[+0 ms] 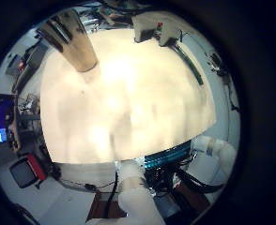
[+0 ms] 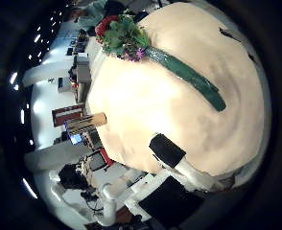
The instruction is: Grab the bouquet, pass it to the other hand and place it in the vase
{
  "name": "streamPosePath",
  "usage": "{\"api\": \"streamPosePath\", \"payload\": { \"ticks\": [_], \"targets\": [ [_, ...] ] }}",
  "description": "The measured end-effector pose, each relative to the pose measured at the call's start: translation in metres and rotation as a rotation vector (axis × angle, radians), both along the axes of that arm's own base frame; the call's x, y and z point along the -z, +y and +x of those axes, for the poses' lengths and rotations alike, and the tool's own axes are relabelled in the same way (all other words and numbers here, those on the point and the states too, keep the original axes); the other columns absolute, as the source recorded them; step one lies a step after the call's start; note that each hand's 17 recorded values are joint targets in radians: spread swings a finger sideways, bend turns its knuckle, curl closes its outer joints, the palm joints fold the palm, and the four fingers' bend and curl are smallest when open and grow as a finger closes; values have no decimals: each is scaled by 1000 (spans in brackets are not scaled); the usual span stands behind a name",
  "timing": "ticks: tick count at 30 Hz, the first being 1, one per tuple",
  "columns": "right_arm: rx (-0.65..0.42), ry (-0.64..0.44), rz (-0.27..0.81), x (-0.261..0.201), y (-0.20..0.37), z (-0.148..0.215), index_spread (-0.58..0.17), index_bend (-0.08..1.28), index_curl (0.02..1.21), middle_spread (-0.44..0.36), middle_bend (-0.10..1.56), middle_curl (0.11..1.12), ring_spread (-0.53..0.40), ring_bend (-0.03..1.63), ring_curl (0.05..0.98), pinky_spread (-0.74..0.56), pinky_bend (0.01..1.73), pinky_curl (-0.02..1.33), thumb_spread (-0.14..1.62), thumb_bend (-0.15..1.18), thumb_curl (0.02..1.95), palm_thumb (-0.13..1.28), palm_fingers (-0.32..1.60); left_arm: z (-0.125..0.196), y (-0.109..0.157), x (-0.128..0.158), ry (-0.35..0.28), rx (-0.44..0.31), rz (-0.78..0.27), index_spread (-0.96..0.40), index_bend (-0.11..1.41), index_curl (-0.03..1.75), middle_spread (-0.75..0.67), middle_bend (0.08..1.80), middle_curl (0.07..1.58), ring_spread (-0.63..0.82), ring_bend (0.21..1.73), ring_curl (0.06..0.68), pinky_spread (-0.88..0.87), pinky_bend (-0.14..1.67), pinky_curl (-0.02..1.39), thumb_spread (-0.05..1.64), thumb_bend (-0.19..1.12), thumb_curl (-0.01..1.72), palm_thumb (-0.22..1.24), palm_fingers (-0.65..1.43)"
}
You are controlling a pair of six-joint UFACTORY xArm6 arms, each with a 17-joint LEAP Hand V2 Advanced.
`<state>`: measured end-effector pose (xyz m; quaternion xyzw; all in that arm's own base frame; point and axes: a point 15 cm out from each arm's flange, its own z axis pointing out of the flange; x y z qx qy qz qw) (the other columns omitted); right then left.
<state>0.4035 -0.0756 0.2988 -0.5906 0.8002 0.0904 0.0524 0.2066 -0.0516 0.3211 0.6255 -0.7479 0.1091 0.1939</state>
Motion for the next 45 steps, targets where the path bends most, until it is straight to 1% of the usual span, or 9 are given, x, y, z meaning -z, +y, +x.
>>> {"api": "streamPosePath", "payload": {
  "ticks": [7, 8, 10, 18, 26, 31, 33, 37, 45],
  "targets": [
    [6, 1, 9, 0, 1, 1, -137, 142, 256, 211, 443, 344, 188, 812, 169, 374, 861, 161, 1066, -25, 357, 516, 166, -1, -2, 2, 2, 14, 2, 300, 162, 285, 510, 206, 318, 607, 489, 211, 549, 214, 315, 865, -33, 314, 312, 45],
    [8, 3, 10, 1, 2, 1, -151, 168, 265, 215, 421, 338, 187, 803, 167, 371, 857, 159, 1066, -25, 356, 516, 162, 0, -2, 0, -6, 17, 5, 300, 161, 284, 510, 206, 319, 607, 488, 211, 549, 214, 315, 865, -33, 314, 312, 45],
    [16, 12, 14, 5, 2, 2, -102, 143, 263, 213, 434, 340, 179, 804, 167, 367, 842, 154, 1067, -25, 356, 516, 174, 6, -2, -5, -28, 17, 11, 300, 162, 284, 506, 203, 318, 608, 493, 211, 549, 214, 316, 865, -33, 314, 312, 49],
    [44, 58, 27, 20, 3, 2, -108, 151, 263, 221, 422, 333, 183, 808, 170, 364, 840, 155, 1066, -29, 352, 499, 164, 33, -1, -23, -96, 6, 28, 298, 164, 288, 503, 206, 319, 597, 490, 209, 539, 202, 316, 865, -33, 314, 312, 68],
    [71, 86, 48, 36, 5, 10, -112, 156, 264, 216, 414, 332, 185, 797, 168, 347, 832, 151, 1059, -26, 346, 467, 164, 46, -6, -28, -102, 17, 13, 293, 160, 289, 488, 211, 321, 581, 491, 207, 535, 199, 318, 866, -33, 311, 314, 77],
    [114, 109, 149, 58, 23, 25, -114, 154, 260, 215, 403, 330, 173, 802, 172, 325, 824, 152, 1059, -26, 346, 467, 139, 51, -14, -25, -92, 34, -3, 292, 164, 291, 487, 210, 321, 576, 490, 207, 538, 197, 318, 869, -33, 309, 316, 79],
    [132, 112, 169, 66, 25, 35, -62, 131, 243, 217, 421, 336, 168, 818, 180, 326, 824, 155, 1060, -22, 348, 486, 115, 53, -16, -23, -86, 37, -7, 292, 163, 291, 487, 210, 320, 580, 490, 206, 538, 197, 318, 875, -33, 309, 311, 79],
    [154, 137, 172, 84, 31, 46, -31, 130, 231, 228, 433, 339, 179, 833, 187, 339, 826, 161, 1060, -23, 352, 511, 93, 54, -17, -18, -71, 43, -13, 292, 163, 292, 487, 210, 320, 583, 489, 206, 538, 197, 317, 880, -30, 311, 317, 79],
    [175, -1, 114, 91, 35, 85, -18, 145, 231, 231, 433, 342, 182, 839, 194, 394, 831, 174, 1056, -20, 369, 609, 91, 59, -15, -11, -58, 41, -16, 294, 163, 292, 487, 210, 319, 585, 488, 203, 538, 197, 317, 901, -30, 310, 338, 80]
  ]
}}
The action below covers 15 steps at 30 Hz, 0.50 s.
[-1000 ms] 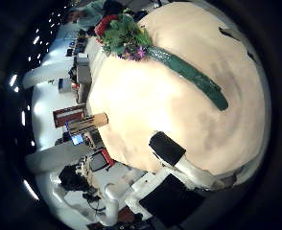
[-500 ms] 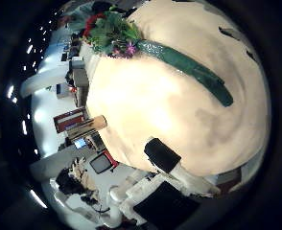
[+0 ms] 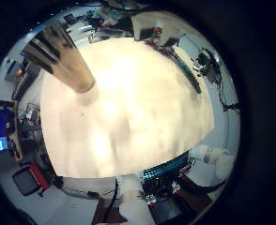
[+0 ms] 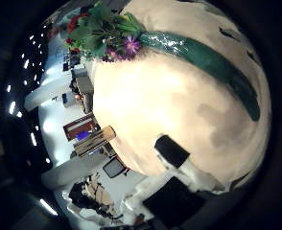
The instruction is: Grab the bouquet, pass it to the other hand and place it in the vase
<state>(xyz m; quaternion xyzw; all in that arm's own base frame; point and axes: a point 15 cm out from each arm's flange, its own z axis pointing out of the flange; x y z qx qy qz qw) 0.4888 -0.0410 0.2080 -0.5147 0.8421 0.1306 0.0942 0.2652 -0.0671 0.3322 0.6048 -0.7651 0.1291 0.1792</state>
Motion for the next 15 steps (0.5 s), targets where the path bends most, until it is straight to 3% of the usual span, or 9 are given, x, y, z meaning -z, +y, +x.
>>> {"api": "streamPosePath", "payload": {
  "ticks": [15],
  "targets": [
    [-7, 26, -18, 7, 6, -4, 1, 143, 238, 215, 480, 357, 135, 897, 218, 399, 791, 179, 1041, -23, 390, 654, 140, 1, -6, -2, 0, 12, -8, 304, 165, 295, 487, 213, 320, 593, 483, 203, 537, 195, 312, 911, -31, 309, 341, 77]
  ]
}}
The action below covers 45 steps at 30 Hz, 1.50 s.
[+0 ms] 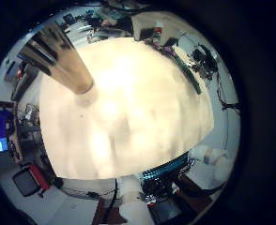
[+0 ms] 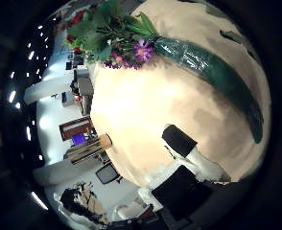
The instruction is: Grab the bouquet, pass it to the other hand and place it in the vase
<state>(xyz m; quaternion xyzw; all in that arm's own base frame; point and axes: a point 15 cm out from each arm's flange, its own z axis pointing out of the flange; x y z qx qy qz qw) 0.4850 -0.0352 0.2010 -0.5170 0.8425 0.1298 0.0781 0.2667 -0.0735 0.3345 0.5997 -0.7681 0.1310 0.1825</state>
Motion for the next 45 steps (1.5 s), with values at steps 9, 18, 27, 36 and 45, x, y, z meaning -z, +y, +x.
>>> {"api": "streamPosePath", "payload": {
  "ticks": [9, 18, 27, 36, 45],
  "targets": [
    [44, 19, -7, 24, -14, -23, 4, 144, 237, 202, 487, 363, 83, 915, 234, 378, 842, 192, 1029, -25, 402, 668, 143, -1, 0, -1, -5, 2, -1, 305, 163, 296, 487, 215, 320, 594, 483, 205, 536, 197, 310, 915, -30, 310, 345, 75],
    [51, 8, -27, 36, -20, -22, 4, 153, 252, 184, 512, 376, 59, 920, 243, 355, 841, 185, 1022, -23, 410, 687, 147, -1, -2, -2, -6, 5, -1, 305, 162, 296, 486, 218, 321, 594, 482, 205, 536, 197, 310, 917, -30, 306, 347, 76],
    [43, 24, -26, 40, -16, -24, -5, 160, 271, 171, 519, 383, 27, 925, 250, 255, 791, 166, 1018, -23, 417, 713, 166, -1, -2, -2, -5, 5, -1, 305, 162, 296, 486, 219, 322, 594, 482, 206, 540, 199, 311, 917, -30, 305, 348, 76],
    [12, 76, -37, 50, -15, -35, -29, 154, 278, 59, 615, 429, -130, 1024, 287, -37, 811, 150, 977, -22, 438, 779, 326, -1, -2, -2, -6, 5, -2, 306, 166, 295, 479, 218, 323, 594, 482, 206, 539, 196, 311, 925, -30, 305, 349, 76],
    [-8, 167, -15, 54, -10, -50, -83, 160, 278, -73, 677, 494, -266, 1135, 354, -394, 1134, 204, 947, -17, 469, 834, 506, -1, -2, -3, -7, 5, -2, 306, 165, 294, 485, 213, 321, 594, 480, 206, 537, 196, 309, 925, -30, 305, 349, 77]
  ]
}}
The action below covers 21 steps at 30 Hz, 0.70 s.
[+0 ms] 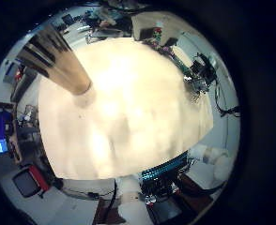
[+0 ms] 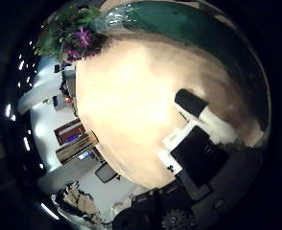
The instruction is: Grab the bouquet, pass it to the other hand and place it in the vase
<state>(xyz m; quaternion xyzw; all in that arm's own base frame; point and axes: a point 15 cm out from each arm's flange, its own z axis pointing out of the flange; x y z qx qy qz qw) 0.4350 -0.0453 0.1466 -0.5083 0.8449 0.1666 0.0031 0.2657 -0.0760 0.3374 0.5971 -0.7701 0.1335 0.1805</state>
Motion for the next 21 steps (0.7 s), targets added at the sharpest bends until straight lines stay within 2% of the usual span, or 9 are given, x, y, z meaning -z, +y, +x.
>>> {"api": "streamPosePath", "payload": {
  "ticks": [4, 7, 9, 10, 17, 21],
  "targets": [
    [-6, -3, -25, -4, -6, 3, -127, 169, 290, -131, 695, 526, -301, 1164, 380, -493, 1236, 239, 932, -19, 479, 868, 597, 0, 0, 0, 0, 0, 0, 306, 165, 294, 486, 215, 322, 594, 478, 206, 539, 198, 309, 925, -30, 305, 349, 79],
    [-7, 0, -30, -6, -7, 3, -217, 198, 329, -223, 719, 579, -340, 1202, 416, -559, 1289, 274, 888, -21, 496, 912, 753, 0, 0, 0, 1, -1, 0, 306, 165, 293, 485, 215, 323, 594, 478, 206, 539, 195, 308, 925, -30, 305, 349, 79],
    [-8, 6, -27, -6, -7, 2, -243, 199, 348, -246, 717, 597, -350, 1209, 430, -563, 1295, 286, 868, -23, 501, 925, 776, 0, 0, 0, 0, -1, 0, 306, 165, 293, 481, 215, 323, 594, 478, 207, 537, 196, 308, 925, -30, 305, 349, 79],
    [-10, 11, -26, -7, -6, 1, -290, 212, 379, -280, 723, 627, -358, 1211, 444, -562, 1303, 303, 840, -21, 510, 947, 835, 0, 0, -1, -1, -1, 0, 306, 165, 293, 484, 214, 323, 594, 478, 207, 537, 196, 308, 925, -30, 305, 349, 79],
    [-44, 77, -67, -14, -18, 1, -431, 264, 518, -365, 750, 742, -362, 1195, 490, -508, 1330, 374, 657, -30, 564, 974, 936, 1, 0, -5, -9, -2, 0, 306, 164, 292, 485, 213, 323, 594, 477, 207, 542, 197, 308, 925, -30, 305, 349, 79],
    [-53, 81, -80, -15, -22, 5, -480, 263, 617, -403, 747, 805, -359, 1201, 520, -487, 1340, 411, 622, -32, 583, 974, 944, 2, -1, -6, -13, -2, -3, 306, 165, 292, 482, 214, 324, 594, 477, 207, 537, 196, 307, 925, -30, 305, 349, 79]
  ]
}}
